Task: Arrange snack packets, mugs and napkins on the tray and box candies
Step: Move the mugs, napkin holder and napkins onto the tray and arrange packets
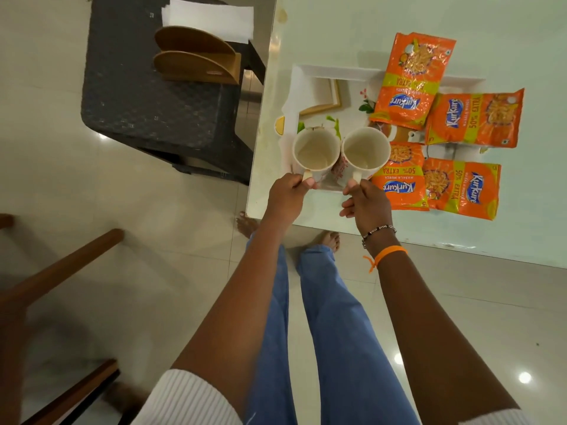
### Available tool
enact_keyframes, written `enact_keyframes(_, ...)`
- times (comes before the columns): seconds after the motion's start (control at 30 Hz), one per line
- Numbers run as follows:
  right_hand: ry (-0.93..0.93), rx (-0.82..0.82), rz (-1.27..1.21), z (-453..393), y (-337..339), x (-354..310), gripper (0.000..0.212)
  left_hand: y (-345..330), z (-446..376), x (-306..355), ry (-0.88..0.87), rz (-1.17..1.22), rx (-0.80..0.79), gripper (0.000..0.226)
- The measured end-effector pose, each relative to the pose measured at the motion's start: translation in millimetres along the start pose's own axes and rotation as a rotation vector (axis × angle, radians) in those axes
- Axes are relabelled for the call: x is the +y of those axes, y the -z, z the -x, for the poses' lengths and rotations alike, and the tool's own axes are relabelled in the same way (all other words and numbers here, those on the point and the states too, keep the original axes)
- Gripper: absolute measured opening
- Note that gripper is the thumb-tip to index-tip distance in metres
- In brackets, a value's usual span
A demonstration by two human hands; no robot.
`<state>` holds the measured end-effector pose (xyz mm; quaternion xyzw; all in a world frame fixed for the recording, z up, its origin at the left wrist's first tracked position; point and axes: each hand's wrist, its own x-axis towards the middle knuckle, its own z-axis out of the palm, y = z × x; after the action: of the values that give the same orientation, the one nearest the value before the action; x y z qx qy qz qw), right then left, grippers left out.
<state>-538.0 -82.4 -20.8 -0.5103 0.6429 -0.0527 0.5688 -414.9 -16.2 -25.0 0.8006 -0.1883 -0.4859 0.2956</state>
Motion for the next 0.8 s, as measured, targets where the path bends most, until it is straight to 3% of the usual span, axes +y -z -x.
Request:
enact_keyframes(0.33,-0.095,-0.1,0.011,4.7,-6.3,22.7,0.022,-12.5,4.9,-10.6,0.083,-0.043,0.01,0.026)
enact_keyframes(0.57,-0.05,0.005,0.125,10.9,2.0,9.1,0.028,-3.4,5.8,-4.0,0.199,0.073,0.058,0.019)
enact_keyframes(0.63,-0.032,0.026,0.175,13.7,5.2,-3.9,0.018,4.6,8.2,-6.0,0.241,0.142,0.112,0.023)
enact_keyframes(0.7,0.026,-0.031,0.114,16.7,3.5,-19.6,0.007,14.8,10.6,-6.3,0.27,0.18,0.147,0.025)
enact_keyframes(0.8,0.077,-0.152,0.085,15.5,-15.3,-49.4,0.014,37.2,7.6,-6.0,0.296,0.258,0.172,0.02)
